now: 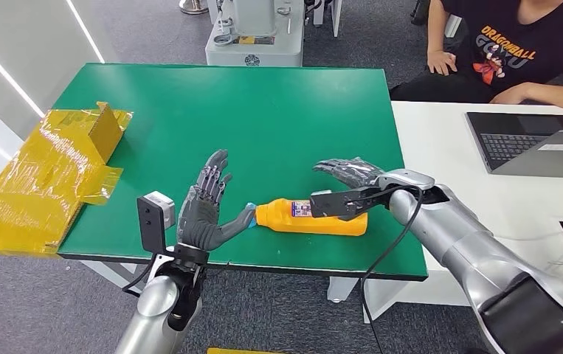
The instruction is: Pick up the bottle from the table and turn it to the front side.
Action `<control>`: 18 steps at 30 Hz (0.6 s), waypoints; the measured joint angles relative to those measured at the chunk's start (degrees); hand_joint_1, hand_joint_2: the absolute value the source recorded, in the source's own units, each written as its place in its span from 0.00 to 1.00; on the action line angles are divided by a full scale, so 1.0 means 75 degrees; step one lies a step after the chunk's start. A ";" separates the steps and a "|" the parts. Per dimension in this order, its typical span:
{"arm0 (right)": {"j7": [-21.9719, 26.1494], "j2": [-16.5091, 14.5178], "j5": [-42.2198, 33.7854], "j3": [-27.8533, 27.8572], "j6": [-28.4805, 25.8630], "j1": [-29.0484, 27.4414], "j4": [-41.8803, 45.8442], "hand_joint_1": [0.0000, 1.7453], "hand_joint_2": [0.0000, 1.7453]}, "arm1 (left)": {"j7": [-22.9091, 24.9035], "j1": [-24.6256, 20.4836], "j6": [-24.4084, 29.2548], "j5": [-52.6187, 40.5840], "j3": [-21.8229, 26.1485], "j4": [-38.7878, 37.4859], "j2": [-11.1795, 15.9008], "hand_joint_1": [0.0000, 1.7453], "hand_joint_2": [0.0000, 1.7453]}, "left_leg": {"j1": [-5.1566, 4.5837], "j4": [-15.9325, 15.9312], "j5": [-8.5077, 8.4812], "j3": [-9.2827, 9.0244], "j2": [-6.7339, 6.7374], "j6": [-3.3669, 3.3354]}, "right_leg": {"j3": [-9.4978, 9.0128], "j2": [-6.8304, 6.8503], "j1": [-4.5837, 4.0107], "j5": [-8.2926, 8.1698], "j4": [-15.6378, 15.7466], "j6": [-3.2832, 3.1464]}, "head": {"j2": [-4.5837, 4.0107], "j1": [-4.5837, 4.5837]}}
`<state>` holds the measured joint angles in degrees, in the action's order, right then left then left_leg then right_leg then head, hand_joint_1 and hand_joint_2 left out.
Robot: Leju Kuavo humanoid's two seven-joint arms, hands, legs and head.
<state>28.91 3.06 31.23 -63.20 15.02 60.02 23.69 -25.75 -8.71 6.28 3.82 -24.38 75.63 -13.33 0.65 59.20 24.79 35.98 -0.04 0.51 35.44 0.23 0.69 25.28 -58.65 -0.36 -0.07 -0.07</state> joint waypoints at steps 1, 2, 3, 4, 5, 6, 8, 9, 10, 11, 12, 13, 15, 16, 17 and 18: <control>-0.0002 -0.0011 -0.0002 0.0002 -0.0001 0.0000 0.0000 0.00 1.00 | 0.0001 -0.0002 -0.0001 0.0001 -0.0001 0.0000 0.0000 0.00 1.00 | 0.0000 0.0000 0.0000 0.0000 0.0000 0.0000 | 0.0000 0.0000 0.0000 0.0000 0.0000 0.0000 | 0.0000 0.0001; -0.0002 -0.0011 -0.0002 0.0002 -0.0001 0.0000 0.0000 0.00 1.00 | 0.0001 -0.0002 -0.0001 0.0001 -0.0001 0.0000 0.0000 0.00 1.00 | 0.0000 0.0000 0.0000 0.0000 0.0000 0.0000 | 0.0000 0.0000 0.0000 0.0000 0.0000 0.0000 | 0.0000 0.0001; -0.0002 -0.0011 -0.0002 0.0002 -0.0001 0.0000 0.0000 0.00 1.00 | 0.0001 -0.0002 -0.0001 0.0001 -0.0001 0.0000 0.0000 0.00 1.00 | 0.0000 0.0000 0.0000 0.0000 0.0000 0.0000 | 0.0000 0.0000 0.0000 0.0000 0.0000 0.0000 | 0.0000 0.0001; -0.0004 -0.0017 -0.0002 0.0002 -0.0001 0.0000 0.0000 0.00 1.00 | 0.0000 -0.0003 -0.0002 0.0001 -0.0002 0.0000 0.0000 0.00 1.00 | 0.0000 0.0000 0.0000 0.0000 0.0000 0.0000 | 0.0000 0.0000 0.0000 0.0000 0.0000 0.0000 | 0.0000 0.0001; -0.0007 -0.0045 -0.0005 0.0005 -0.0001 0.0000 -0.0001 0.00 1.00 | 0.0000 -0.0007 -0.0005 0.0003 -0.0003 0.0000 0.0000 0.00 1.00 | 0.0000 0.0000 0.0000 0.0000 0.0000 0.0000 | 0.0000 0.0000 0.0000 0.0000 0.0000 0.0000 | 0.0000 0.0001; -0.0011 -0.0083 -0.0007 0.0008 0.0000 0.0000 -0.0001 0.00 1.00 | 0.0000 -0.0013 -0.0009 0.0004 -0.0006 0.0000 -0.0001 0.00 1.00 | 0.0000 0.0000 0.0000 0.0000 0.0000 0.0000 | 0.0000 0.0000 0.0000 0.0000 0.0000 0.0000 | 0.0000 0.0000; -0.0033 -0.0210 -0.0025 0.0013 0.0012 -0.0007 -0.0019 0.00 1.00 | 0.0001 -0.0033 -0.0015 0.0012 -0.0015 0.0000 -0.0002 0.00 1.00 | 0.0000 0.0000 0.0000 0.0000 0.0000 0.0000 | 0.0000 0.0000 0.0000 0.0000 0.0001 0.0000 | 0.0000 -0.0001; -0.0048 -0.0267 -0.0037 0.0013 0.0023 -0.0018 -0.0038 0.00 1.00 | 0.0001 -0.0041 -0.0015 0.0016 -0.0018 0.0000 -0.0003 0.00 1.00 | 0.0000 0.0000 0.0000 0.0000 0.0000 0.0000 | 0.0000 0.0000 0.0000 0.0000 0.0002 0.0000 | 0.0000 -0.0002; -0.0068 -0.0320 -0.0048 0.0013 0.0035 -0.0037 -0.0062 0.00 1.00 | 0.0001 -0.0048 -0.0014 0.0022 -0.0019 0.0000 -0.0003 0.00 1.00 | -0.0001 0.0000 0.0000 0.0001 0.0000 0.0000 | 0.0000 0.0000 0.0000 0.0000 0.0002 0.0000 | 0.0000 -0.0002; -0.0093 -0.0357 -0.0056 0.0013 0.0046 -0.0065 -0.0089 0.00 1.00 | 0.0001 -0.0051 -0.0012 0.0029 -0.0019 0.0000 -0.0003 0.00 1.00 | -0.0001 0.0000 0.0000 0.0001 0.0000 0.0000 | 0.0000 0.0000 0.0001 0.0000 0.0003 0.0000 | 0.0000 -0.0002; -0.0118 -0.0377 -0.0050 0.0013 0.0055 -0.0101 -0.0114 0.00 1.00 | 0.0001 -0.0052 -0.0007 0.0036 -0.0019 0.0000 -0.0003 0.00 1.00 | -0.0001 0.0000 0.0000 0.0001 -0.0001 0.0000 | 0.0000 0.0001 0.0001 0.0000 0.0003 0.0000 | 0.0000 -0.0002; -0.0146 -0.0392 -0.0036 0.0013 0.0061 -0.0145 -0.0141 0.00 1.00 | 0.0000 -0.0052 -0.0001 0.0042 -0.0019 0.0000 -0.0003 0.00 1.00 | -0.0001 0.0000 0.0000 0.0001 -0.0001 0.0000 | 0.0000 0.0001 0.0001 0.0000 0.0003 0.0000 | 0.0000 -0.0002; -0.0194 -0.0411 -0.0005 0.0013 0.0069 -0.0250 -0.0201 0.00 1.00 | -0.0001 -0.0053 0.0015 0.0055 -0.0019 0.0000 -0.0003 0.00 1.00 | -0.0001 0.0000 0.0000 0.0001 -0.0002 0.0000 | 0.0000 0.0002 0.0001 0.0000 0.0003 0.0000 | 0.0000 -0.0001; -0.0213 -0.0414 0.0009 0.0013 0.0072 -0.0298 -0.0230 0.00 1.00 | -0.0001 -0.0053 0.0024 0.0060 -0.0019 0.0000 -0.0002 0.00 1.00 | -0.0001 0.0000 0.0000 0.0001 -0.0002 0.0000 | 0.0000 0.0002 0.0001 0.0000 0.0003 0.0000 | 0.0000 -0.0001; -0.0233 -0.0416 0.0020 0.0013 0.0085 -0.0339 -0.0257 0.00 1.00 | -0.0001 -0.0054 0.0032 0.0068 -0.0019 0.0000 -0.0002 0.00 1.00 | -0.0001 0.0000 0.0001 0.0001 -0.0002 0.0000 | 0.0000 0.0002 0.0001 0.0000 0.0003 0.0000 | 0.0000 -0.0001; -0.0256 -0.0416 0.0038 0.0013 0.0106 -0.0373 -0.0285 0.00 1.00 | -0.0001 -0.0055 0.0042 0.0075 -0.0019 0.0000 -0.0001 0.00 1.00 | -0.0001 0.0000 0.0001 0.0001 -0.0002 0.0000 | 0.0000 0.0001 0.0001 0.0000 0.0003 0.0000 | 0.0000 -0.0001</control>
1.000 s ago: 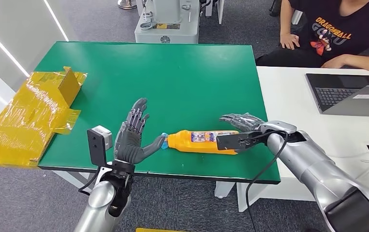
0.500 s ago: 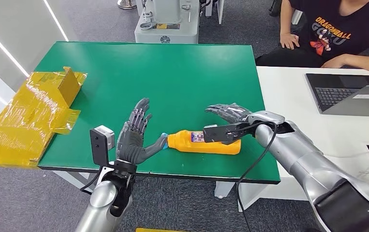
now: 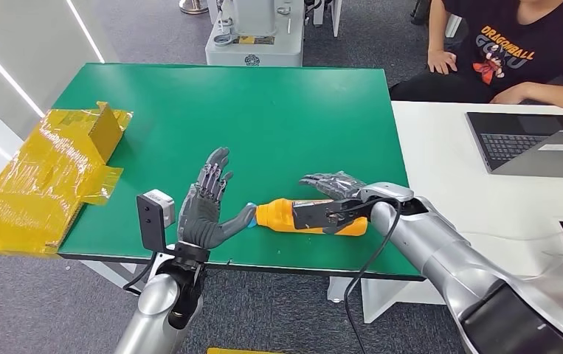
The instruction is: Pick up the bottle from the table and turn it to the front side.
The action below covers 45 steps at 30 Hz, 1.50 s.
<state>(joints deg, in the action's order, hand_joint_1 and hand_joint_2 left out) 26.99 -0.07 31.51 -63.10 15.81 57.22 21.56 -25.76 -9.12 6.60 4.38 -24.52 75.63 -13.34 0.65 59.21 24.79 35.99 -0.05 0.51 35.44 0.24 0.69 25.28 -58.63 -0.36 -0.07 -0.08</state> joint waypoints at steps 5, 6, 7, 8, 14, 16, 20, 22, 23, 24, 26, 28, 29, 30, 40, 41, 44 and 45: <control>-0.0075 0.0000 0.0110 -0.0003 0.0188 -0.0142 -0.0135 0.00 1.00 | 0.0000 -0.0001 0.0087 0.0047 0.0001 0.0000 0.0010 0.00 1.00 | 0.0000 0.0000 0.0000 0.0000 0.0000 0.0000 | 0.0000 0.0000 0.0000 0.0000 -0.0001 0.0000 | 0.0000 0.0001; -0.0078 0.0000 0.0134 -0.0005 0.0217 -0.0161 -0.0156 0.00 1.00 | -0.0001 -0.0001 0.0109 0.0053 0.0001 0.0000 0.0015 0.00 1.00 | 0.0000 -0.0001 0.0000 0.0000 0.0000 0.0000 | 0.0000 0.0000 0.0000 0.0000 -0.0001 0.0000 | 0.0000 0.0001; -0.0082 0.0000 0.0150 -0.0008 0.0239 -0.0178 -0.0176 0.00 1.00 | -0.0001 -0.0001 0.0129 0.0062 0.0002 0.0000 0.0022 0.00 1.00 | 0.0000 -0.0001 0.0000 0.0000 0.0000 0.0000 | 0.0000 0.0000 0.0000 0.0000 -0.0001 0.0000 | 0.0000 0.0000; -0.0089 0.0000 0.0162 -0.0011 0.0257 -0.0192 -0.0193 0.00 1.00 | -0.0001 0.0000 0.0153 0.0068 0.0003 0.0000 0.0030 0.00 1.00 | 0.0000 -0.0001 0.0000 0.0000 0.0000 0.0000 | 0.0000 0.0000 0.0000 0.0000 -0.0001 0.0000 | 0.0000 0.0001; -0.0166 -0.0003 0.0175 -0.0017 0.0292 -0.0277 -0.0261 0.00 1.00 | 0.0002 0.0008 0.0239 0.0099 0.0003 0.0002 0.0089 0.00 1.00 | 0.0000 -0.0001 0.0000 0.0000 0.0000 0.0000 | 0.0000 0.0000 0.0000 0.0000 -0.0001 0.0000 | 0.0000 -0.0001; -0.0201 -0.0002 0.0168 -0.0017 0.0267 -0.0323 -0.0277 0.00 1.00 | 0.0030 0.0014 0.0244 0.0101 0.0003 0.0003 0.0106 0.00 1.00 | 0.0000 -0.0001 0.0000 0.0000 0.0000 0.0000 | 0.0000 0.0000 0.0000 0.0000 -0.0001 0.0000 | 0.0000 -0.0001; -0.0282 0.0000 0.0189 -0.0015 0.0223 -0.0377 -0.0303 0.00 1.00 | 0.0069 0.0037 0.0259 0.0090 0.0003 0.0003 0.0145 0.00 1.00 | 0.0000 -0.0001 0.0000 -0.0001 0.0001 0.0000 | 0.0000 0.0000 0.0000 0.0000 0.0000 0.0000 | 0.0000 -0.0001; -0.0332 0.0000 0.0228 -0.0015 0.0233 -0.0391 -0.0312 0.00 1.00 | 0.0076 0.0050 0.0272 0.0079 0.0003 0.0003 0.0163 0.00 1.00 | 0.0000 -0.0001 0.0000 -0.0001 0.0000 0.0000 | 0.0000 0.0000 0.0000 0.0000 0.0000 0.0000 | 0.0000 -0.0001; -0.0368 0.0000 0.0244 -0.0015 0.0245 -0.0394 -0.0317 0.00 1.00 | 0.0082 0.0056 0.0279 0.0073 0.0003 0.0003 0.0174 0.00 1.00 | 0.0000 -0.0001 0.0000 -0.0001 0.0000 0.0000 | 0.0000 0.0000 0.0000 0.0000 0.0000 0.0000 | 0.0000 -0.0001; -0.0434 0.0000 0.0267 -0.0015 0.0269 -0.0395 -0.0323 0.00 1.00 | 0.0090 0.0063 0.0288 0.0065 0.0004 0.0003 0.0184 0.00 1.00 | 0.0000 -0.0001 0.0000 -0.0001 0.0000 0.0000 | 0.0000 0.0000 0.0000 0.0000 0.0000 0.0000 | 0.0000 -0.0001; -0.0664 0.0000 0.0325 -0.0015 0.0355 -0.0386 -0.0338 0.00 1.00 | 0.0119 0.0084 0.0307 0.0043 0.0017 0.0003 0.0200 0.00 1.00 | 0.0000 -0.0001 0.0000 -0.0001 0.0000 0.0000 | 0.0000 0.0000 0.0000 0.0000 0.0000 0.0000 | 0.0000 0.0000; -0.0953 0.0000 0.0393 -0.0015 0.0469 -0.0358 -0.0357 0.00 1.00 | 0.0141 0.0111 0.0320 0.0031 0.0044 0.0003 0.0211 0.00 1.00 | 0.0000 -0.0001 0.0000 -0.0002 0.0000 0.0000 | -0.0001 0.0000 0.0000 0.0000 0.0000 0.0000 | 0.0000 0.0000; -0.1063 0.0001 0.0422 -0.0015 0.0515 -0.0344 -0.0366 0.00 1.00 | 0.0143 0.0123 0.0322 0.0031 0.0058 0.0003 0.0218 0.00 1.00 | 0.0000 0.0000 0.0000 -0.0002 0.0000 0.0000 | -0.0001 0.0000 0.0000 0.0000 0.0000 0.0000 | 0.0000 0.0000; -0.1126 0.0004 0.0444 -0.0015 0.0544 -0.0335 -0.0374 0.00 1.00 | 0.0144 0.0132 0.0323 0.0031 0.0071 0.0003 0.0228 0.00 1.00 | 0.0000 0.0000 0.0000 -0.0002 0.0000 0.0000 | -0.0001 0.0001 0.0000 0.0000 0.0000 0.0000 | 0.0000 0.0000; -0.1142 0.0012 0.0500 -0.0015 0.0555 -0.0328 -0.0441 0.77 1.00 | 0.0137 0.0200 0.0403 -0.0004 0.0170 0.0004 0.0286 0.00 1.00 | 0.0000 0.0000 0.0000 -0.0001 0.0001 0.0000 | -0.0002 0.0000 0.0000 0.0000 0.0000 0.0000 | 0.0000 -0.0001; -0.1106 0.0012 0.0508 -0.0015 0.0553 -0.0325 -0.0441 0.90 1.00 | 0.0129 0.0226 0.0437 -0.0013 0.0177 0.0005 0.0295 0.00 1.00 | 0.0000 -0.0001 0.0000 -0.0001 0.0000 0.0000 | -0.0002 0.0000 0.0000 0.0000 0.0000 0.0000 | 0.0000 -0.0001; -0.0984 0.0011 0.0505 -0.0015 0.0492 -0.0310 -0.0441 0.95 1.00 | 0.0079 0.0339 0.0529 -0.0028 0.0206 0.0035 0.0322 0.00 1.00 | 0.0000 -0.0001 0.0000 -0.0001 0.0000 0.0000 | -0.0002 0.0001 0.0000 0.0000 -0.0001 0.0000 | 0.0000 0.0001; -0.0946 0.0010 0.0496 -0.0015 0.0454 -0.0305 -0.0441 0.97 1.00 | 0.0063 0.0381 0.0562 -0.0028 0.0223 0.0055 0.0330 0.00 1.00 | 0.0000 -0.0002 0.0000 0.0000 0.0000 0.0000 | -0.0002 0.0001 0.0000 0.0000 -0.0001 0.0000 | 0.0000 0.0000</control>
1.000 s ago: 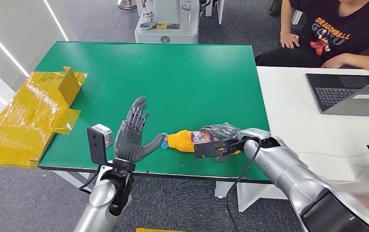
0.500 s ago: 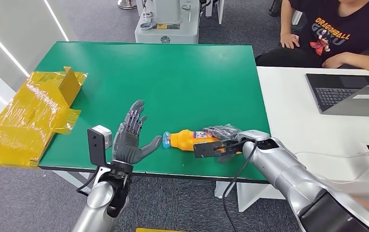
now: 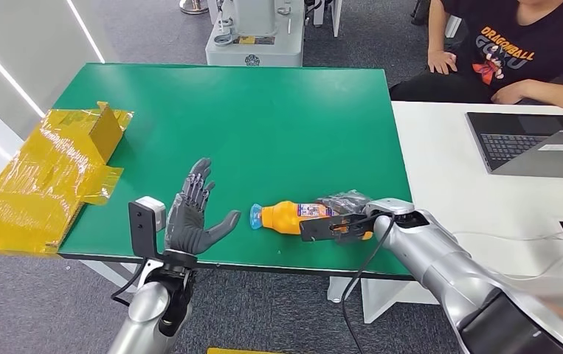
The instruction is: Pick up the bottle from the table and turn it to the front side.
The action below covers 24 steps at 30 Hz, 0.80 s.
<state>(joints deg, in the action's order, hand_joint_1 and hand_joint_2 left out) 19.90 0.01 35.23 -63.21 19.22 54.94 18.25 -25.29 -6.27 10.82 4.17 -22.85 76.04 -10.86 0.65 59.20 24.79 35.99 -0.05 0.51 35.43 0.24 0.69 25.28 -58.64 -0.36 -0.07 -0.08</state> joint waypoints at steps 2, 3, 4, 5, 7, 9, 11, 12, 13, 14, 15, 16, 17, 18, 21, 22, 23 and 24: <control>0.0071 -0.0004 -0.0029 0.0002 -0.0077 0.0004 0.0000 0.99 1.00 | -0.0024 0.0081 0.0063 0.0009 0.0053 0.0041 0.0012 0.00 1.00 | 0.0000 -0.0001 0.0000 0.0000 0.0000 0.0000 | 0.0000 0.0000 0.0000 0.0000 0.0000 0.0000 | 0.0000 0.0000; 0.0105 -0.0006 -0.0039 0.0004 -0.0122 0.0003 0.0000 0.99 1.00 | -0.0039 0.0121 0.0100 0.0020 0.0087 0.0063 0.0018 0.00 1.00 | 0.0000 -0.0001 0.0000 0.0001 0.0000 0.0000 | 0.0001 0.0000 0.0000 0.0000 -0.0001 0.0000 | 0.0000 0.0000; 0.0140 -0.0008 -0.0050 0.0006 -0.0167 0.0003 0.0000 0.99 1.00 | -0.0052 0.0160 0.0133 0.0032 0.0122 0.0086 0.0023 0.00 1.00 | 0.0000 -0.0001 0.0000 0.0001 0.0000 0.0000 | 0.0001 0.0000 0.0000 0.0000 -0.0001 0.0000 | 0.0000 0.0000; 0.0173 -0.0010 -0.0054 0.0008 -0.0212 0.0002 0.0000 0.99 1.00 | -0.0065 0.0200 0.0168 0.0044 0.0154 0.0114 0.0031 0.00 1.00 | 0.0000 -0.0001 0.0000 0.0001 0.0000 0.0000 | 0.0001 0.0000 0.0000 0.0000 -0.0001 0.0000 | 0.0000 -0.0001; 0.0234 -0.0017 -0.0060 0.0013 -0.0292 0.0002 0.0000 1.00 1.00 | -0.0077 0.0275 0.0232 0.0054 0.0216 0.0177 0.0047 0.00 1.00 | 0.0000 -0.0001 0.0000 0.0001 0.0000 0.0000 | 0.0001 0.0000 0.0000 0.0000 -0.0001 0.0000 | 0.0000 -0.0001; 0.0281 -0.0032 -0.0063 0.0018 -0.0353 0.0002 0.0000 1.00 1.00 | -0.0084 0.0353 0.0288 0.0055 0.0277 0.0255 0.0055 0.00 1.00 | 0.0000 -0.0001 0.0000 0.0002 0.0000 0.0000 | 0.0002 0.0000 0.0000 0.0000 -0.0002 0.0000 | 0.0000 0.0000; 0.0317 -0.0050 -0.0065 0.0023 -0.0406 0.0002 0.0000 1.00 1.00 | -0.0087 0.0420 0.0325 0.0055 0.0329 0.0332 0.0059 0.00 1.00 | 0.0000 -0.0001 0.0000 0.0002 0.0000 0.0000 | 0.0002 0.0000 -0.0001 0.0000 -0.0001 0.0000 | 0.0000 0.0000; 0.0337 -0.0060 -0.0065 0.0025 -0.0436 0.0002 0.0000 1.00 1.00 | -0.0087 0.0447 0.0336 0.0055 0.0348 0.0367 0.0061 0.00 1.00 | 0.0000 -0.0002 0.0000 0.0003 -0.0001 0.0000 | 0.0002 0.0001 0.0000 0.0000 -0.0001 0.0000 | 0.0000 0.0001; 0.0357 -0.0071 -0.0065 0.0028 -0.0470 0.0002 0.0000 1.00 1.00 | -0.0087 0.0471 0.0351 0.0055 0.0363 0.0398 0.0063 0.00 1.00 | 0.0000 -0.0002 0.0000 0.0003 -0.0001 0.0000 | 0.0002 0.0001 0.0000 0.0000 -0.0001 0.0000 | 0.0000 0.0000; 0.0378 -0.0084 -0.0065 0.0032 -0.0514 0.0002 0.0001 1.00 1.00 | -0.0087 0.0493 0.0371 0.0055 0.0377 0.0428 0.0063 0.00 1.00 | 0.0000 -0.0002 0.0000 0.0004 -0.0001 0.0000 | 0.0002 0.0001 -0.0001 0.0000 -0.0001 0.0000 | 0.0000 0.0000; 0.0399 -0.0099 -0.0066 0.0039 -0.0576 0.0001 0.0002 1.00 1.00 | -0.0087 0.0513 0.0391 0.0055 0.0391 0.0458 0.0065 0.00 1.00 | 0.0000 -0.0002 0.0000 0.0004 -0.0001 0.0000 | 0.0002 0.0001 0.0000 0.0000 -0.0001 0.0000 | 0.0000 0.0000; 0.0419 -0.0116 -0.0072 0.0054 -0.0657 0.0001 0.0006 1.00 1.00 | -0.0087 0.0531 0.0412 0.0055 0.0406 0.0490 0.0066 0.00 1.00 | 0.0000 -0.0002 0.0000 0.0004 -0.0001 0.0000 | 0.0003 0.0000 0.0000 0.0000 -0.0001 0.0000 | 0.0000 0.0000; 0.0436 -0.0132 -0.0080 0.0075 -0.0743 0.0001 0.0010 1.00 1.00 | -0.0087 0.0546 0.0430 0.0055 0.0422 0.0518 0.0066 0.00 1.00 | 0.0000 -0.0002 0.0000 0.0004 -0.0001 0.0000 | 0.0003 0.0000 0.0000 0.0000 -0.0001 0.0000 | 0.0000 0.0000; 0.0448 -0.0148 -0.0089 0.0104 -0.0820 0.0001 0.0014 1.00 1.00 | -0.0087 0.0556 0.0442 0.0054 0.0438 0.0543 0.0067 0.00 1.00 | 0.0000 -0.0002 0.0000 0.0004 -0.0001 0.0000 | 0.0003 0.0001 0.0000 0.0001 -0.0001 0.0000 | 0.0000 -0.0001; 0.0460 -0.0191 -0.0103 0.0189 -0.1006 -0.0001 0.0023 1.00 1.00 | -0.0087 0.0577 0.0463 0.0051 0.0468 0.0601 0.0069 0.00 1.00 | 0.0000 -0.0002 0.0000 0.0005 -0.0002 0.0000 | 0.0003 0.0002 0.0000 0.0001 -0.0001 0.0000 | 0.0000 -0.0001; 0.0463 -0.0204 -0.0111 0.0211 -0.1164 -0.0008 0.0031 1.00 1.00 | -0.0087 0.0588 0.0469 0.0049 0.0472 0.0618 0.0071 0.00 1.00 | 0.0000 -0.0002 0.0000 0.0006 -0.0002 0.0000 | 0.0003 0.0002 0.0000 0.0001 -0.0001 0.0000 | 0.0000 0.0000; 0.0466 -0.0214 -0.0136 0.0247 -0.1412 -0.0020 0.0045 1.00 1.00 | -0.0088 0.0604 0.0479 0.0044 0.0475 0.0637 0.0071 0.00 1.00 | 0.0000 -0.0002 0.0000 0.0006 -0.0002 0.0000 | 0.0003 0.0002 -0.0001 0.0001 -0.0001 0.0000 | 0.0000 0.0000; 0.0471 -0.0226 -0.0185 0.0311 -0.1741 -0.0038 0.0070 1.00 1.00 | -0.0089 0.0625 0.0493 0.0037 0.0477 0.0659 0.0072 0.00 1.00 | 0.0000 -0.0002 0.0000 0.0006 -0.0002 0.0000 | 0.0004 0.0001 0.0000 0.0001 -0.0001 0.0000 | 0.0000 0.0000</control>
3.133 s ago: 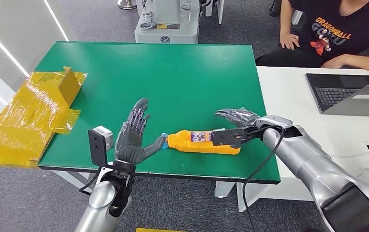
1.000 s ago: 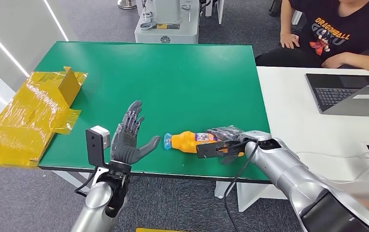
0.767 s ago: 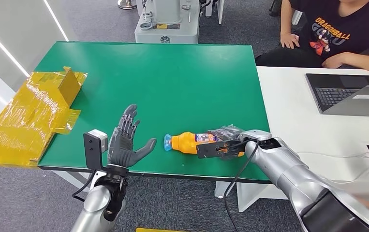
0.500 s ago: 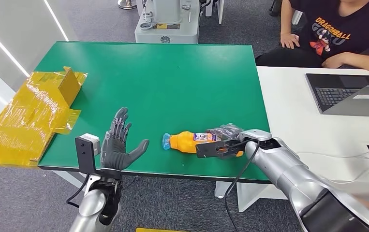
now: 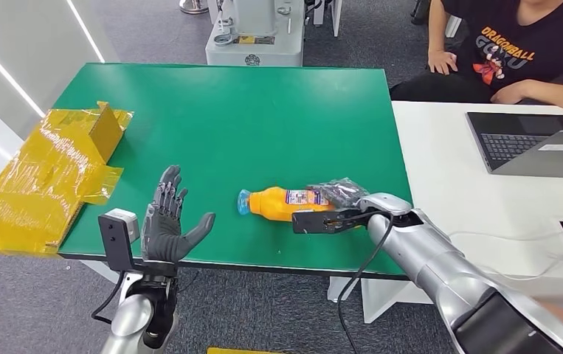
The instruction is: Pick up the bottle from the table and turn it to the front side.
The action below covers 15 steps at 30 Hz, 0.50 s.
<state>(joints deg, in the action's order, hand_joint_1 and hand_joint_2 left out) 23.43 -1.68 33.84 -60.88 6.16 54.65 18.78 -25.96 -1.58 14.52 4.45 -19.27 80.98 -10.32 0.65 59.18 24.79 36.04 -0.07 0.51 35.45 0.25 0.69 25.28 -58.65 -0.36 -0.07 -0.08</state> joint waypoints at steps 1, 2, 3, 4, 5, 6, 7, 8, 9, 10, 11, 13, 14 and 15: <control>0.0012 -0.0014 -0.0077 0.0089 -0.0375 -0.0022 0.0038 1.00 1.00 | -0.0001 0.0025 0.0016 -0.0010 0.0001 0.0024 0.0001 0.00 1.00 | 0.0000 0.0000 0.0000 0.0000 0.0001 0.0000 | 0.0001 -0.0001 0.0000 0.0000 0.0000 0.0000 | 0.0000 0.0000; 0.0039 -0.0026 -0.0181 0.0217 -0.0772 -0.0047 0.0095 1.00 1.00 | -0.0001 0.0048 0.0032 -0.0025 0.0002 0.0046 -0.0001 0.00 1.00 | 0.0000 0.0000 0.0000 0.0000 0.0001 0.0000 | 0.0001 0.0000 0.0000 0.0000 0.0000 0.0000 | 0.0000 0.0000; 0.0084 -0.0041 -0.0302 0.0374 -0.1161 -0.0078 0.0171 1.00 1.00 | -0.0001 0.0068 0.0045 -0.0042 0.0002 0.0061 -0.0003 0.00 1.00 | 0.0000 0.0000 0.0000 0.0000 0.0000 0.0000 | 0.0002 0.0000 0.0000 0.0000 0.0001 0.0000 | 0.0000 -0.0001; 0.0154 -0.0056 -0.0431 0.0553 -0.1527 -0.0119 0.0273 1.00 1.00 | -0.0001 0.0085 0.0053 -0.0056 0.0002 0.0069 -0.0008 0.00 1.00 | 0.0000 0.0000 0.0000 0.0000 -0.0001 0.0000 | 0.0002 0.0002 0.0000 0.0001 0.0001 0.0000 | 0.0000 -0.0001; 0.0232 -0.0068 -0.0549 0.0741 -0.1841 -0.0166 0.0381 1.00 1.00 | -0.0001 0.0096 0.0058 -0.0071 0.0002 0.0073 -0.0014 0.00 1.00 | 0.0000 0.0000 0.0000 0.0001 -0.0001 0.0000 | 0.0002 0.0003 0.0000 0.0001 0.0001 -0.0001 | 0.0000 -0.0001; 0.0315 -0.0084 -0.0649 0.0937 -0.2091 -0.0215 0.0503 1.00 1.00 | -0.0001 0.0103 0.0059 -0.0083 0.0002 0.0073 -0.0019 0.00 1.00 | 0.0000 0.0000 0.0000 0.0001 -0.0002 0.0000 | 0.0003 0.0003 0.0000 0.0002 0.0001 -0.0002 | 0.0000 -0.0001; 0.0392 -0.0100 -0.0732 0.1131 -0.2278 -0.0269 0.0633 1.00 1.00 | -0.0002 0.0108 0.0063 -0.0095 0.0002 0.0073 -0.0023 0.00 1.00 | 0.0000 0.0000 0.0000 0.0001 -0.0002 0.0000 | 0.0003 0.0003 0.0000 0.0002 0.0001 -0.0002 | 0.0000 0.0000; 0.0469 -0.0111 -0.0800 0.1312 -0.2419 -0.0334 0.0765 1.00 1.00 | -0.0008 0.0112 0.0069 -0.0105 0.0002 0.0073 -0.0025 0.00 1.00 | 0.0000 -0.0001 0.0000 0.0001 -0.0001 0.0000 | 0.0003 0.0003 0.0000 0.0003 0.0001 -0.0003 | 0.0000 -0.0001; 0.0569 -0.0127 -0.0870 0.1513 -0.2561 -0.0418 0.0928 1.00 1.00 | -0.0022 0.0119 0.0080 -0.0112 0.0002 0.0073 -0.0026 0.00 1.00 | 0.0000 -0.0001 0.0000 0.0002 -0.0001 0.0000 | 0.0003 0.0003 0.0000 0.0003 0.0001 -0.0003 | 0.0000 -0.0001; 0.0680 -0.0145 -0.0939 0.1707 -0.2702 -0.0516 0.1097 1.00 1.00 | -0.0040 0.0131 0.0093 -0.0116 0.0002 0.0073 -0.0027 0.00 1.00 | 0.0000 -0.0002 0.0001 0.0002 -0.0001 0.0000 | 0.0004 0.0002 0.0000 0.0003 0.0001 -0.0003 | 0.0000 -0.0001; 0.0812 -0.0169 -0.1020 0.1895 -0.2861 -0.0624 0.1273 1.00 1.00 | -0.0062 0.0146 0.0104 -0.0116 0.0002 0.0073 -0.0028 0.00 1.00 | 0.0000 -0.0002 0.0001 0.0002 0.0000 0.0000 | 0.0004 0.0002 -0.0001 0.0004 0.0001 -0.0004 | 0.0000 -0.0001; 0.1097 -0.0248 -0.1266 0.2282 -0.3208 -0.0870 0.1663 1.00 1.00 | -0.0100 0.0178 0.0123 -0.0116 0.0002 0.0073 -0.0030 0.00 1.00 | 0.0001 -0.0003 0.0001 0.0003 -0.0001 0.0000 | 0.0006 0.0003 -0.0001 0.0005 0.0001 -0.0005 | 0.0000 -0.0001; 0.1230 -0.0300 -0.1415 0.2480 -0.3369 -0.1009 0.1879 1.00 1.00 | -0.0114 0.0193 0.0131 -0.0116 0.0002 0.0073 -0.0031 0.00 1.00 | 0.0001 -0.0003 0.0001 0.0003 -0.0001 0.0000 | 0.0006 0.0003 -0.0001 0.0006 0.0001 -0.0006 | 0.0000 -0.0001; 0.1330 -0.0356 -0.1556 0.2675 -0.3503 -0.1154 0.2105 1.00 1.00 | -0.0122 0.0206 0.0140 -0.0116 0.0002 0.0073 -0.0031 0.00 1.00 | 0.0000 -0.0004 0.0001 0.0003 -0.0001 0.0000 | 0.0007 0.0003 -0.0001 0.0007 0.0001 -0.0007 | 0.0000 -0.0001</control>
<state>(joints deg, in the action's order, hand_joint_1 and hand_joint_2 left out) 33.40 -4.36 22.17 -40.81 -20.11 46.00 34.56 -26.87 -0.04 15.57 3.58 -19.26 81.53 -10.56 0.66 59.15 24.80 36.06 -0.08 0.51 35.51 0.28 0.68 25.33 -58.64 -0.41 -0.07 -0.08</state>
